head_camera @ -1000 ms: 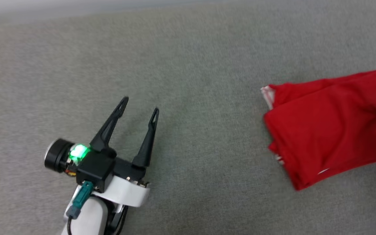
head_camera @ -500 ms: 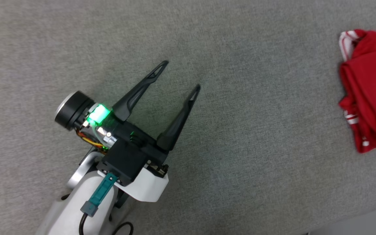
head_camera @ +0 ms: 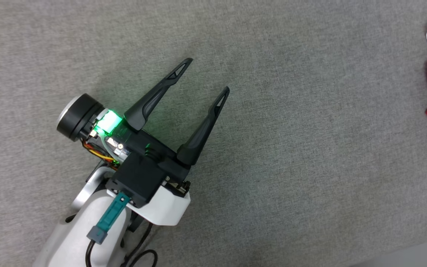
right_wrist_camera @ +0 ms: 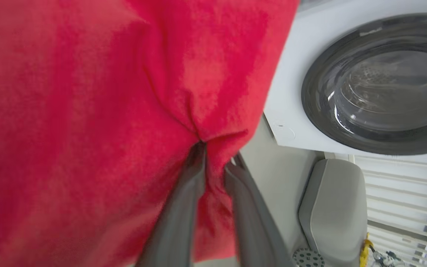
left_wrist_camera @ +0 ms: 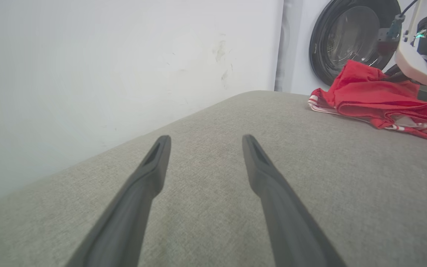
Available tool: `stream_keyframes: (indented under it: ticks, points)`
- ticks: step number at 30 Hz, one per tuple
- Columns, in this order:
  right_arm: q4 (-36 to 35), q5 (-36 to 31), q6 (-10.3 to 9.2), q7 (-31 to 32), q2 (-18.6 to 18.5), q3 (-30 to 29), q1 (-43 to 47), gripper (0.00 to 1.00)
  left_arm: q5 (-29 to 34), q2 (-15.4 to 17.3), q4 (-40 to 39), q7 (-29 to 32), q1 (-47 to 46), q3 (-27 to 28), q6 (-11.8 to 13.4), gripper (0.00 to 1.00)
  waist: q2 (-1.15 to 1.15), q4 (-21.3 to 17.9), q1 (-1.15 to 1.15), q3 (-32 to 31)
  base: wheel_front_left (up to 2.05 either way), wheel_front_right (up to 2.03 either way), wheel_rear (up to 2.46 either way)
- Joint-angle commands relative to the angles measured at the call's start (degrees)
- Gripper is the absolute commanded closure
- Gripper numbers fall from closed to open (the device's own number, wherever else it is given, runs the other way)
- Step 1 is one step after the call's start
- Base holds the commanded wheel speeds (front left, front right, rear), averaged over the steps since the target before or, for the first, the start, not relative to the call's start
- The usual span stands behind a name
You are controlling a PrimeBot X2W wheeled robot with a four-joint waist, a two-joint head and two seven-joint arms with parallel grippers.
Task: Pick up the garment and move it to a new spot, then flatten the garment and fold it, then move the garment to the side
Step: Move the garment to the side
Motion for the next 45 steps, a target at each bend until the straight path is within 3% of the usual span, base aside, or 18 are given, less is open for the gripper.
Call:
stream_keyframes:
  ticks: [1, 9, 17, 25, 32, 37, 45]
  points:
    - [0.4, -0.7, -0.12, -0.1, 0.8, -0.4, -0.6, 0.00, -0.4, -0.1, 0.3, -0.4, 0.8, 0.0, 0.4, 0.00, 0.00, 0.6, -0.01, -1.0, 0.00, 0.00, 0.00]
    - [-2.7, -4.6, -0.12, -0.4, 2.3, -3.4, -0.3, 0.00, -3.0, -1.5, 5.0, -2.3, 3.5, 1.5, 2.7, 0.00, 0.00, 2.9, -0.01, -8.7, 0.00, 0.00, 0.00]
    - [-12.6, -0.9, -0.13, 0.1, 6.4, -1.4, 3.2, 0.00, -6.5, -2.7, 8.5, -3.0, 9.4, 5.8, 5.8, 0.00, 0.00, 5.5, -0.01, -18.9, 0.00, 0.00, 0.00]
    - [-25.8, 6.8, -0.12, -3.2, 13.4, 0.1, 10.5, 0.00, -8.5, -3.7, 9.9, -2.9, 16.7, 11.4, 7.8, 0.00, 0.00, 8.8, -0.01, -27.3, 0.00, 0.00, 0.00]
    - [-34.6, 9.9, -0.11, -7.6, 22.9, -0.1, 19.6, 0.00, -9.3, -5.7, 10.9, -2.9, 21.5, 14.7, 8.2, 0.00, 0.00, 11.0, -0.01, -31.6, 0.00, 0.00, 0.00]
    - [-35.0, 12.0, -0.11, -12.3, 29.2, -1.5, 25.3, 0.00, -9.4, -7.4, 12.2, -2.9, 23.8, 16.4, 7.6, 0.00, 0.00, 12.3, -0.01, -33.4, 0.00, 0.00, 0.00]
    - [-31.0, 14.0, -0.11, -19.7, 34.7, -0.9, 31.1, 0.00, -8.3, -10.7, 13.8, -2.9, 26.4, 19.6, 6.9, 0.00, 0.00, 13.2, -0.01, -35.7, 0.00, 0.00, 0.00]
